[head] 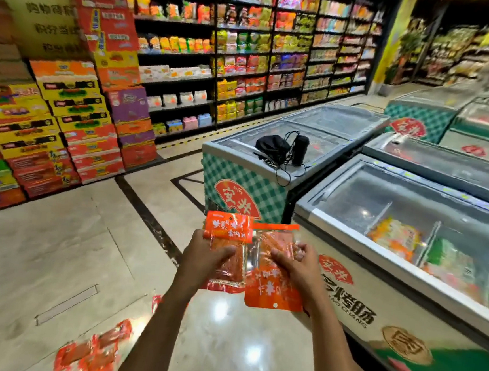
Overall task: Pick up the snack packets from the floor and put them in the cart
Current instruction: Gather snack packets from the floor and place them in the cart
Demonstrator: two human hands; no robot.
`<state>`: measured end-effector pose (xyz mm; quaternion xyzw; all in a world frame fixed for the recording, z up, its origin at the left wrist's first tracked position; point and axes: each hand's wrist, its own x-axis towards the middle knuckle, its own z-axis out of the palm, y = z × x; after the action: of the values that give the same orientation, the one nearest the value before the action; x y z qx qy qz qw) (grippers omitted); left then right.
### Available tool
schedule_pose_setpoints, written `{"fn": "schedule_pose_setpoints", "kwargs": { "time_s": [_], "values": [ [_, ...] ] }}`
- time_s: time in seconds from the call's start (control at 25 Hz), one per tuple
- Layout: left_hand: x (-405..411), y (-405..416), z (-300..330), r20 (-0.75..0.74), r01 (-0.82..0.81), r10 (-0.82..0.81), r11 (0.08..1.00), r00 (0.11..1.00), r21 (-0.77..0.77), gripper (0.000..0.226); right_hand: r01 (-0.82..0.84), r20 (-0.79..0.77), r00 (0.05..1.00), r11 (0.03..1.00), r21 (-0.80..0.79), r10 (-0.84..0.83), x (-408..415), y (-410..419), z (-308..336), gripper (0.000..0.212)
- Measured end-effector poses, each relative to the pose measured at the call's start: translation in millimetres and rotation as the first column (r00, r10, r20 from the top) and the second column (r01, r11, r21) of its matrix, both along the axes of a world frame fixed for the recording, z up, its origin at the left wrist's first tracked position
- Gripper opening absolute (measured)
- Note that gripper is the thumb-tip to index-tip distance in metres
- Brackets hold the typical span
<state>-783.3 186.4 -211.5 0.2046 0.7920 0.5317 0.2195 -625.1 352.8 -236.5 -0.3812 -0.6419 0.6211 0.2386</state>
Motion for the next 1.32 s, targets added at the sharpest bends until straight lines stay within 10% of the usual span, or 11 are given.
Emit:
{"fn": "schedule_pose_setpoints", "kwargs": {
  "time_s": [0.4,1.32],
  "values": [
    [295,151,-19,-0.002,0.301,-0.302,0.95,0.953,0.08,0.055,0.458,0.001,0.889,0.888,0.042,-0.459,373,107,-4,0.065],
    [843,517,-195,0.179,0.907,-0.889,0.41,0.42,-0.093,0.061,0.98,0.218,0.186,0.166,-0.105,-0.958,968,256,-169,0.049]
  ]
}}
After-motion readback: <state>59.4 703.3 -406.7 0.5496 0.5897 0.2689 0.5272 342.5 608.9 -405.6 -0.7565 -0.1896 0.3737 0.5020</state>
